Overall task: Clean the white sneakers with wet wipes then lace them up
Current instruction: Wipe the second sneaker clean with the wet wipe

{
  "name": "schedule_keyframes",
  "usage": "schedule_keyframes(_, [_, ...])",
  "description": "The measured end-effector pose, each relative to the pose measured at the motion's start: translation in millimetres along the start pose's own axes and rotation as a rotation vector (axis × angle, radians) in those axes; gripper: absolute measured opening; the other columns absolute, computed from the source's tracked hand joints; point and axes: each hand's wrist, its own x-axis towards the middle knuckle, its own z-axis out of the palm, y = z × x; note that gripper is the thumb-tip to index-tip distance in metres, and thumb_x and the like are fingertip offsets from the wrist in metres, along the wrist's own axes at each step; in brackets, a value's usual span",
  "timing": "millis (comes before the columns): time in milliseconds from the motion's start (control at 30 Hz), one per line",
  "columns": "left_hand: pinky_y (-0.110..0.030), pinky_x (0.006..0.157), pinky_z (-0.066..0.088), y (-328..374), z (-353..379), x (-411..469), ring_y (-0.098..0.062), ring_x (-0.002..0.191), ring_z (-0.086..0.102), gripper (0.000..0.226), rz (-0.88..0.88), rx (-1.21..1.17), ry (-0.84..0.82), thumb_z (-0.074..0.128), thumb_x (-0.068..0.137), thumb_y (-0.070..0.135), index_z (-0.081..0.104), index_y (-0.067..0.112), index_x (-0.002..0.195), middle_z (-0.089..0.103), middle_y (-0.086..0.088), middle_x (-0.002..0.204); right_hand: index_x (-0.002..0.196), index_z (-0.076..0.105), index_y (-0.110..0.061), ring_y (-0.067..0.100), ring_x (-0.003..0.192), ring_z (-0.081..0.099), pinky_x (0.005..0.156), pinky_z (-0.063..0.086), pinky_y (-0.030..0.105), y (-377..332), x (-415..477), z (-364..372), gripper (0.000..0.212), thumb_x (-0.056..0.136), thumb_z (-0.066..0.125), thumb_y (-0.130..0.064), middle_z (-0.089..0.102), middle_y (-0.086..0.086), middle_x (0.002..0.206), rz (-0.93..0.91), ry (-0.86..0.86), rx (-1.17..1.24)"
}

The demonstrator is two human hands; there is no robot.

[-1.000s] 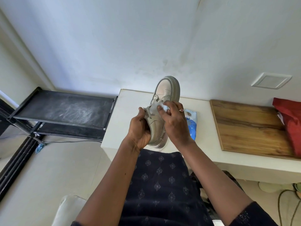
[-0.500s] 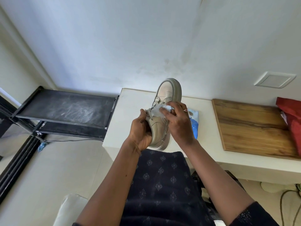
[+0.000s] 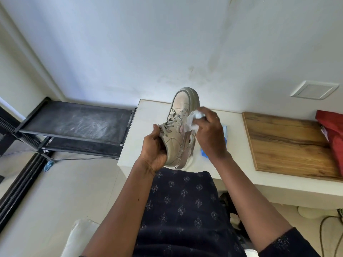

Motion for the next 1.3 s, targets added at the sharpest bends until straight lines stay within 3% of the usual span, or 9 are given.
schedule_keyframes(133, [-0.043,0.089,0.048,3,3,-1,-0.030,0.097,0.066,0.059,0.024,-0.017,-0.021,0.025,0.100,0.047,0.056,0.002,0.121,0.067,-0.018,0.110,0.079,0.067,0.003,0.033,0.091,0.058,0.079,0.048,0.029,-6,12,-6,0.026,0.080,0.046,-0.011,0.058,0.023,0.106,0.083,0.049,0.036])
schedule_keyframes(233, [-0.044,0.095,0.045,2,5,0,-0.031,0.103,0.062,0.060,0.035,-0.027,-0.034,0.025,0.100,0.047,0.052,0.001,0.126,0.064,-0.020,0.114,0.089,0.068,0.004,0.036,0.095,0.059,0.084,0.052,0.034,-14,10,1,0.013,0.079,0.061,0.003,0.060,0.023,0.108,-0.045,-0.041,0.005])
schedule_keyframes(367, [-0.042,0.100,0.043,1,1,-1,-0.031,0.102,0.063,0.063,0.025,-0.033,-0.059,0.022,0.099,0.049,0.055,0.000,0.121,0.064,-0.020,0.113,0.110,0.064,0.005,0.034,0.091,0.064,0.078,0.054,0.037,-28,-9,10,0.040,0.073,0.057,0.016,0.064,0.022,0.103,-0.097,-0.058,0.038])
schedule_keyframes(500, [-0.038,0.081,0.056,4,-3,1,-0.030,0.089,0.069,0.067,0.030,-0.049,-0.056,0.020,0.099,0.050,0.061,-0.002,0.111,0.067,-0.023,0.101,0.104,0.066,0.007,0.032,0.096,0.066,0.083,0.055,0.037,-41,-34,10,0.032,0.080,0.044,0.009,0.066,0.023,0.105,-0.156,-0.078,0.115])
schedule_keyframes(733, [-0.045,0.095,0.047,2,-6,4,-0.032,0.098,0.066,0.074,0.011,-0.077,-0.081,0.022,0.097,0.054,0.061,-0.006,0.112,0.063,-0.026,0.110,0.116,0.061,0.005,0.029,0.109,0.061,0.089,0.052,0.037,-29,-48,9,0.036,0.080,0.059,0.012,0.061,0.021,0.119,-0.316,-0.174,0.097])
schedule_keyframes(900, [-0.043,0.096,0.048,2,2,2,-0.029,0.101,0.065,0.065,0.031,-0.045,-0.147,0.020,0.099,0.050,0.056,0.000,0.121,0.065,-0.020,0.112,0.113,0.062,0.003,0.031,0.091,0.067,0.063,0.059,0.039,-21,-6,5,0.034,0.083,0.045,0.006,0.062,0.016,0.115,-0.176,-0.206,0.018])
schedule_keyframes(1033, [-0.047,0.101,0.042,-7,-1,-1,-0.031,0.111,0.059,0.065,0.012,-0.043,-0.179,0.022,0.099,0.050,0.047,0.002,0.133,0.058,-0.020,0.124,0.104,0.065,0.003,0.031,0.101,0.063,0.070,0.058,0.041,-22,13,10,0.032,0.074,0.063,0.013,0.065,0.015,0.110,-0.041,-0.161,0.061])
schedule_keyframes(1200, [-0.045,0.094,0.047,-5,-6,-2,-0.030,0.103,0.065,0.064,0.022,-0.066,-0.169,0.020,0.099,0.051,0.053,0.002,0.125,0.063,-0.019,0.116,0.106,0.065,0.005,0.034,0.113,0.058,0.083,0.053,0.046,-38,-5,13,0.045,0.069,0.052,0.026,0.063,0.018,0.117,0.030,-0.170,0.181])
schedule_keyframes(1300, [-0.041,0.092,0.049,-6,-8,-5,-0.029,0.101,0.066,0.069,0.015,-0.073,-0.183,0.022,0.098,0.051,0.064,-0.001,0.113,0.065,-0.020,0.112,0.103,0.067,0.004,0.031,0.108,0.061,0.085,0.051,0.037,-44,-20,7,0.040,0.075,0.041,0.014,0.067,0.017,0.110,-0.038,-0.129,0.171])
